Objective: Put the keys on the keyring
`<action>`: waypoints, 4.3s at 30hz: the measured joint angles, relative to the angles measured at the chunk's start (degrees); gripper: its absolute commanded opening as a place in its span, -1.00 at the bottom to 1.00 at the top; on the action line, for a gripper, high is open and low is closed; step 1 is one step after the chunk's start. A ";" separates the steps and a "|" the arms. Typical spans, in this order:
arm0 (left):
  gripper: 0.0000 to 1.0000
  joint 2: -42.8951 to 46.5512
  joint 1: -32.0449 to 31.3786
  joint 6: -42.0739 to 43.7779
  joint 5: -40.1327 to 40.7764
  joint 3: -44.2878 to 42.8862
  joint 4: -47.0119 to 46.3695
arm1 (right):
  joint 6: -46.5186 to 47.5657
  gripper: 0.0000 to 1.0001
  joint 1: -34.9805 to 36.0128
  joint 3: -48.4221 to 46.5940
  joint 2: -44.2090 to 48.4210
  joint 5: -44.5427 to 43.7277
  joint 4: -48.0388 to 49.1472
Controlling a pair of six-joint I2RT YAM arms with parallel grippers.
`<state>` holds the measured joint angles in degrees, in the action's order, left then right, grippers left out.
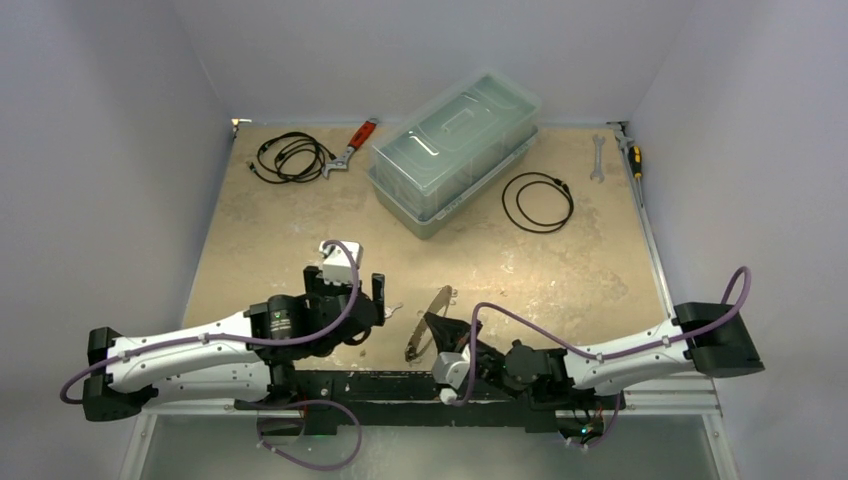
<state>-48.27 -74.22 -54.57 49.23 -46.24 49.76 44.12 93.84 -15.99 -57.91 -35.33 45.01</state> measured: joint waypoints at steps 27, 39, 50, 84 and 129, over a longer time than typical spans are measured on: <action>0.14 -14.60 12.63 5.86 -17.09 4.92 -15.34 | -16.85 -1.00 1.77 -2.75 15.13 -8.92 -17.68; -0.08 -24.04 12.70 -9.01 -14.62 4.92 -15.72 | -20.46 -1.00 1.77 -2.80 16.59 -10.40 -22.14; 0.03 -28.76 12.70 -8.96 -13.92 5.11 -17.38 | -22.05 -1.00 1.77 -2.82 18.64 -10.64 -23.28; -0.24 -19.47 12.76 -36.37 -8.04 22.43 -32.63 | -22.75 -1.00 1.77 -3.08 15.78 -10.21 -24.55; -0.16 -17.27 14.16 -0.02 -10.71 18.05 -38.51 | -23.58 -1.00 1.77 -3.54 16.72 -10.19 -24.92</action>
<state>-65.54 -60.05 -54.59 38.52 -28.18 11.25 20.53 95.61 -19.53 -41.19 -45.52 20.10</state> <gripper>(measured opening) 0.458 0.005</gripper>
